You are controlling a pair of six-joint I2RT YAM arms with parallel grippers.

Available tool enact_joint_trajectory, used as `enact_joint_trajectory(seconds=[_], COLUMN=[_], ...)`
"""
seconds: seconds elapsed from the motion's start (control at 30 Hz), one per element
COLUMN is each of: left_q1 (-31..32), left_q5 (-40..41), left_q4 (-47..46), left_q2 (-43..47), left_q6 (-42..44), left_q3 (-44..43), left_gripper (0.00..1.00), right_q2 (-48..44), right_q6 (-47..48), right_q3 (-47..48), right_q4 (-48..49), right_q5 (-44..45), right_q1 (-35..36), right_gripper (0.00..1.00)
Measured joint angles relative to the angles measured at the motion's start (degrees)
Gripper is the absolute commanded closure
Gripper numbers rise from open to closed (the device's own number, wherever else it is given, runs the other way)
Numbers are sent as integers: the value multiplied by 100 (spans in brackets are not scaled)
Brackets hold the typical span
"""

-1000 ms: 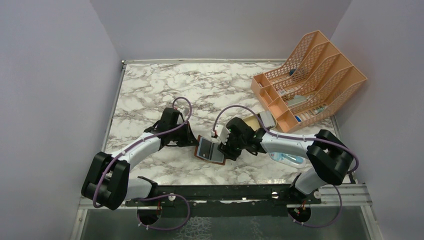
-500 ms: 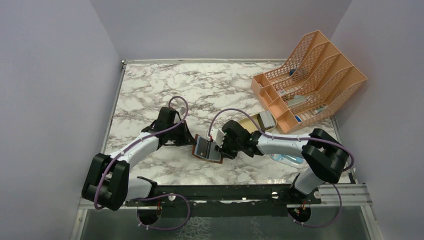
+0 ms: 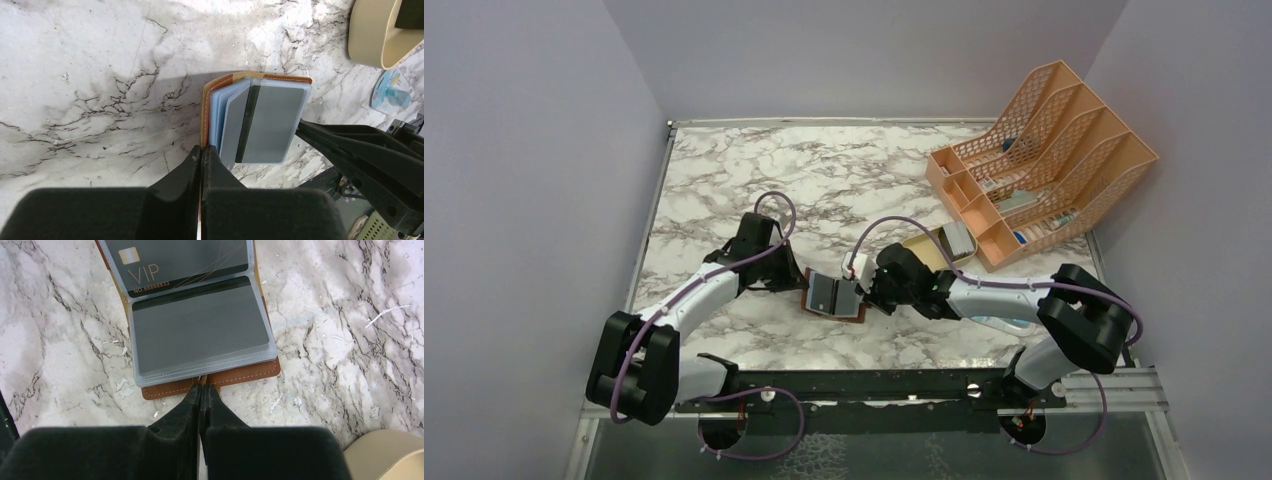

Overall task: Put the credit cards into the card holder
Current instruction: Close the card holder at the center of the board.

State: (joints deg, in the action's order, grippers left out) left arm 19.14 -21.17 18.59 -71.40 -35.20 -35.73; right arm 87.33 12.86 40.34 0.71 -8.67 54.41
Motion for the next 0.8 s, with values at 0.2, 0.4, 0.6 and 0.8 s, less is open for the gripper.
enact_joint_trajectory(seconds=[0.2,0.4,0.6,0.8], left_q1=[-2,-2,-7,-22], left_q5=[164,302,431,599], left_q4=[127,245,323,426], left_q2=[20,20,20,17], left_q6=[28,35,72,144], left_q3=[-50,-74,-149,-227], left_gripper=[100,100,100,100], right_q2=[-157,-350,-278,-144], right_q6=[7,245,584,988], right_q3=[-273,-354,-352,-321], right_q4=[343,579,791,826], right_q5=[-92,-372,-778,-1198], right_q1=[2,2,2,2], right_gripper=[99,99,99,99])
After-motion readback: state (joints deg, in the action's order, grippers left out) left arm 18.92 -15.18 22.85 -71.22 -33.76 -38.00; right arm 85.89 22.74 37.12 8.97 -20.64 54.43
